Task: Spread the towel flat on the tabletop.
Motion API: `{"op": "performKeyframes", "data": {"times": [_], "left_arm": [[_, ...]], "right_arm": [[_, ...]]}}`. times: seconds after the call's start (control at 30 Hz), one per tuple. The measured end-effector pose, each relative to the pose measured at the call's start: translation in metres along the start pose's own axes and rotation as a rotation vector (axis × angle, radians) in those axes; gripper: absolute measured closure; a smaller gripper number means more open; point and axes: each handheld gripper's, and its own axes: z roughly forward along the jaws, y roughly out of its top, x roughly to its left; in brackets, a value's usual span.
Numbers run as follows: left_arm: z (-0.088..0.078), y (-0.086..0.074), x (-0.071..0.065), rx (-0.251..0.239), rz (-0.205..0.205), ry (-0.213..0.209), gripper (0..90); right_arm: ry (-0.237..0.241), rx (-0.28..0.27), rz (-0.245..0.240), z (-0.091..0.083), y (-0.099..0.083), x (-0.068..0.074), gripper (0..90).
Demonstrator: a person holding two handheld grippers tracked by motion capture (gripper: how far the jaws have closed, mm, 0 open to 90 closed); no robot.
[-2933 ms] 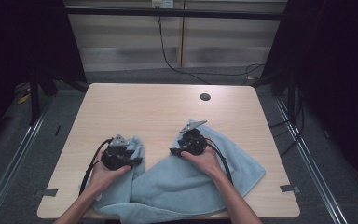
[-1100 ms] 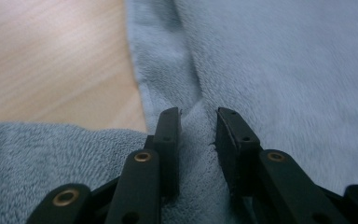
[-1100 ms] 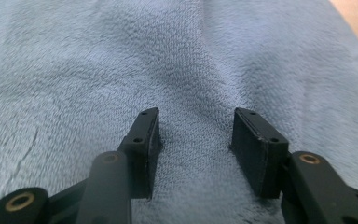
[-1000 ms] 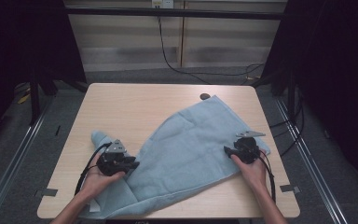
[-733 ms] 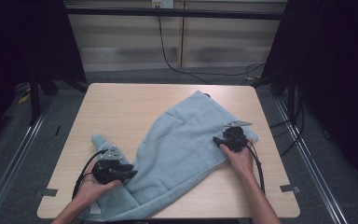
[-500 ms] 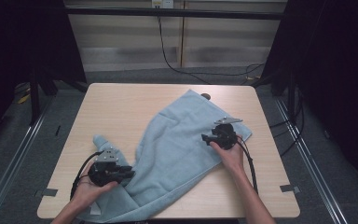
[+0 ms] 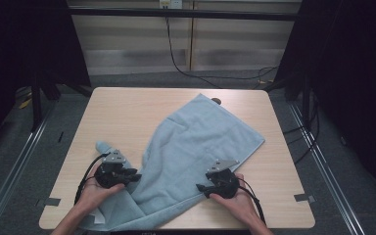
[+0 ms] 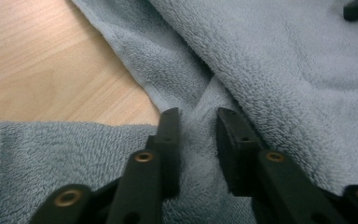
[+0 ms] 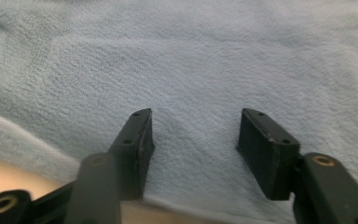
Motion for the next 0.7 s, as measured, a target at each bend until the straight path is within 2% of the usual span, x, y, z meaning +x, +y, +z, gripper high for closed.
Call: {"op": "performKeyframes", "data": {"times": [0.03,0.1,0.13,0.2,0.23,0.3,0.43,0.47,0.53,0.57,0.63,0.67,0.7], "left_arm": [[0.001,0.000,0.000,0.005,0.003,-0.002,77.2],[0.002,0.003,-0.002,0.017,0.009,0.005,80.9],[0.002,0.005,-0.003,0.027,0.012,0.004,82.1],[0.002,0.007,-0.004,0.011,-0.018,-0.024,83.4],[0.001,0.007,-0.004,0.010,-0.021,-0.036,83.9],[-0.002,0.008,-0.007,0.001,-0.013,-0.035,84.3],[-0.010,0.008,-0.011,-0.023,-0.043,-0.079,84.7],[-0.010,0.008,-0.012,-0.027,-0.045,-0.089,84.7],[-0.011,0.008,-0.016,-0.037,-0.047,-0.117,84.7],[-0.011,0.009,-0.018,-0.041,-0.046,-0.140,84.7],[-0.010,0.009,-0.024,-0.036,-0.029,-0.159,84.7],[-0.008,0.009,-0.027,-0.037,-0.024,-0.165,84.6],[-0.008,0.009,-0.029,-0.036,-0.016,-0.168,84.4]], "right_arm": [[-0.003,-0.003,0.009,-0.001,-0.001,-0.005,46.4],[-0.049,0.002,0.009,-0.002,-0.001,-0.015,46.8],[-0.053,-0.007,0.022,-0.002,-0.002,-0.021,47.5],[-0.092,-0.006,0.041,-0.004,-0.003,-0.032,47.7],[-0.103,-0.008,0.051,-0.005,-0.004,-0.039,47.6],[-0.119,-0.008,0.063,-0.008,-0.007,-0.048,47.3],[-0.165,-0.016,0.094,-0.016,-0.014,-0.073,45.5],[-0.181,-0.024,0.116,-0.019,-0.017,-0.081,45.5],[-0.202,-0.027,0.128,-0.022,-0.021,-0.092,44.9],[-0.225,-0.017,0.146,-0.024,-0.021,-0.097,42.5],[-0.244,-0.018,0.160,-0.026,-0.022,-0.106,42.5],[-0.252,-0.015,0.172,-0.026,-0.022,-0.107,42.6],[-0.263,-0.015,0.164,-0.026,-0.021,-0.106,42.9]]}}
